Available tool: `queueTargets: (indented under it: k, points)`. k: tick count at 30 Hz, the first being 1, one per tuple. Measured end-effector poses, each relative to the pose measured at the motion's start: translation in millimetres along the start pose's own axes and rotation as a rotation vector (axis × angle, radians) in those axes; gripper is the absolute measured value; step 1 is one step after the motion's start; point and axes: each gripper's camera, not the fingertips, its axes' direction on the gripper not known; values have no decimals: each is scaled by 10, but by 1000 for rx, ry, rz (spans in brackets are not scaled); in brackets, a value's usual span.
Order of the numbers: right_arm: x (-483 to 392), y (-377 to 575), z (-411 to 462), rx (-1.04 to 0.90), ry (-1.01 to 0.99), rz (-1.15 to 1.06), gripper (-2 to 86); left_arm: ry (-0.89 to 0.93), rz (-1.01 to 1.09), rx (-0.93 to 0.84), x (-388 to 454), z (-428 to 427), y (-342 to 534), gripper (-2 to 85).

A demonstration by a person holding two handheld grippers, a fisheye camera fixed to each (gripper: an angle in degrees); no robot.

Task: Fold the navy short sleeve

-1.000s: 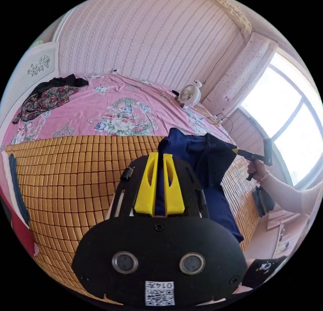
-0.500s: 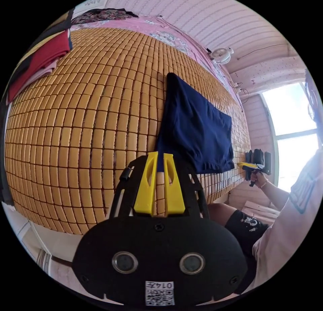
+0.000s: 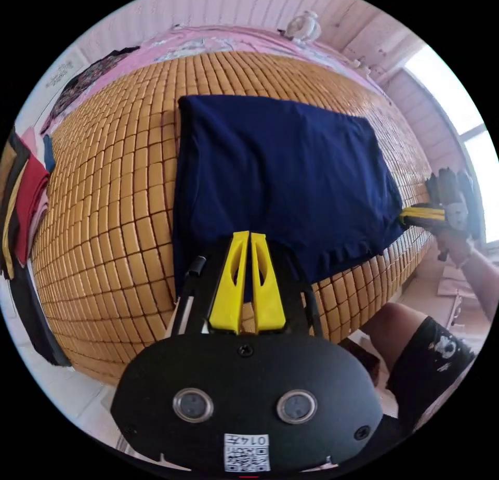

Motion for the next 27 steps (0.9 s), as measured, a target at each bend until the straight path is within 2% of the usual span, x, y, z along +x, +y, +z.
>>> queueTargets:
  k: [3, 8, 18, 22, 27]
  points:
    - [-166, -90, 50, -18, 34, -9, -5, -72, 89, 132, 203, -181, 273, -10]
    - [-267, -271, 132, -72, 2, 42, -9, -53, 58, 134, 222, -506, 369, -10]
    - [-441, -328, 208, -39, -13, 61, -10, 7, 23, 163, 153, -1059, 564, -8]
    - [-493, -289, 216, 0, -18, 29, -9, -30, 44, 192, 232, -1285, 676, -8]
    - [-488, -116, 218, 116, -52, 86, -9, 8, 1, 236, 182, -1543, 832, -9]
